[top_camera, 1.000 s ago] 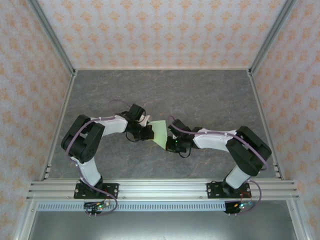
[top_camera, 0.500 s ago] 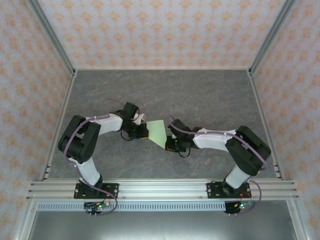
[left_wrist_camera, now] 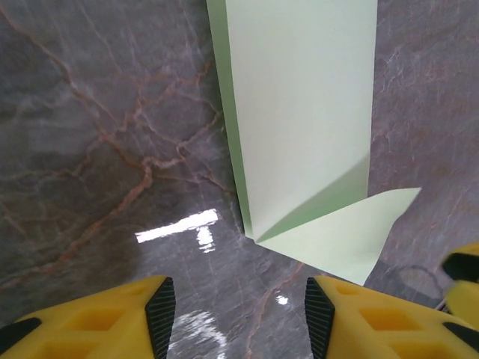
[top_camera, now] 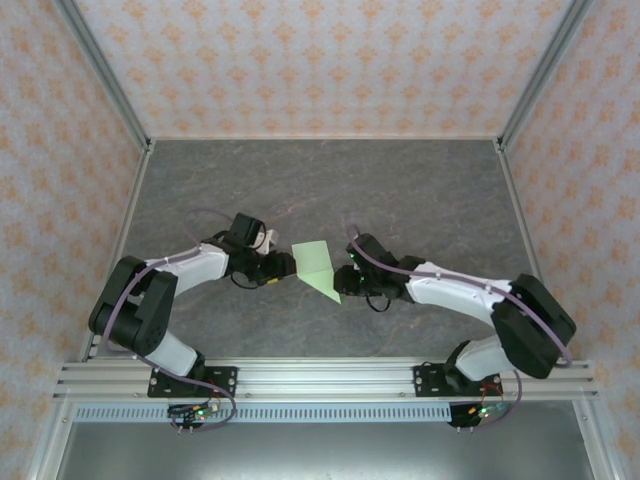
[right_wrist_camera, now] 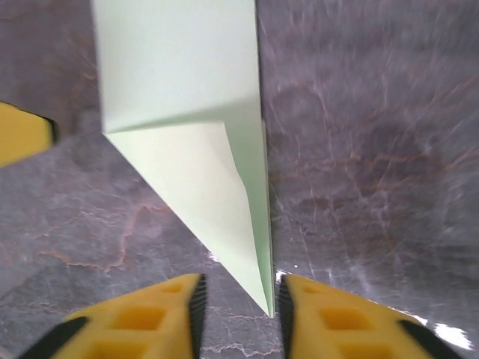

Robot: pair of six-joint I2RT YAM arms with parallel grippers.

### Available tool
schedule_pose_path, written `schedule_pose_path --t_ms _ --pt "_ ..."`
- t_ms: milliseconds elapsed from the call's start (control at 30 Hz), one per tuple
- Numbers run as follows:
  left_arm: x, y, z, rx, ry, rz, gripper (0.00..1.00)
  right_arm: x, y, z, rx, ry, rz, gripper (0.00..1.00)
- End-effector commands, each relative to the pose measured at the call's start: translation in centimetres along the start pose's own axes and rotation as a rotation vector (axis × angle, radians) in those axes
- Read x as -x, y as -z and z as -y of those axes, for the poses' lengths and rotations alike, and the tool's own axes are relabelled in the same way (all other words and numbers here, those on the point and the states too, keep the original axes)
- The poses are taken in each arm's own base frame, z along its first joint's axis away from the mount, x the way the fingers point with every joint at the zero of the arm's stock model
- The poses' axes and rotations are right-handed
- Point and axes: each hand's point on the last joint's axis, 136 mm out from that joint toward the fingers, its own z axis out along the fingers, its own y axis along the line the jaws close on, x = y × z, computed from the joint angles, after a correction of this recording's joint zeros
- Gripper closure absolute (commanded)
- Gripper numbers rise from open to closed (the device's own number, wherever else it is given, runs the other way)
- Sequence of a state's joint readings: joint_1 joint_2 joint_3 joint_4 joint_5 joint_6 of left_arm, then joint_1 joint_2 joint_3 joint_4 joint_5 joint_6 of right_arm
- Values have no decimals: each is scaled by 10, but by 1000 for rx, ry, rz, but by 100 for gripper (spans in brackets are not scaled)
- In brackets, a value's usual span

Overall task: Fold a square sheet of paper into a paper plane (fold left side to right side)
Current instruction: Third fold the triangle at the center of the table, then fourth fold the wing at the center of the table.

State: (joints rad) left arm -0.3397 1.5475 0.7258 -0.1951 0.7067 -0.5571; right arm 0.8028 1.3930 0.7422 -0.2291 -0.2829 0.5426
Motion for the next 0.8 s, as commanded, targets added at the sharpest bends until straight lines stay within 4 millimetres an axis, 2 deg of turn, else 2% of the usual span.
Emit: schedule_pose_path --t_ms 0,100,267,467,767 --pt "8 -6 23 -90 19 27 45 6 7 19 -102 78 51 57" --pt "10 -15 27 -90 24 25 43 9 3 17 -100 110 54 52" --pt "12 -25 32 -92 28 13 42 17 -8 8 -88 140 54 52" --pt "13 -28 35 -80 25 12 42 20 -9 0 -52 134 65 51" --pt "18 -19 46 -96 7 27 60 11 -4 7 -50 203 89 52"
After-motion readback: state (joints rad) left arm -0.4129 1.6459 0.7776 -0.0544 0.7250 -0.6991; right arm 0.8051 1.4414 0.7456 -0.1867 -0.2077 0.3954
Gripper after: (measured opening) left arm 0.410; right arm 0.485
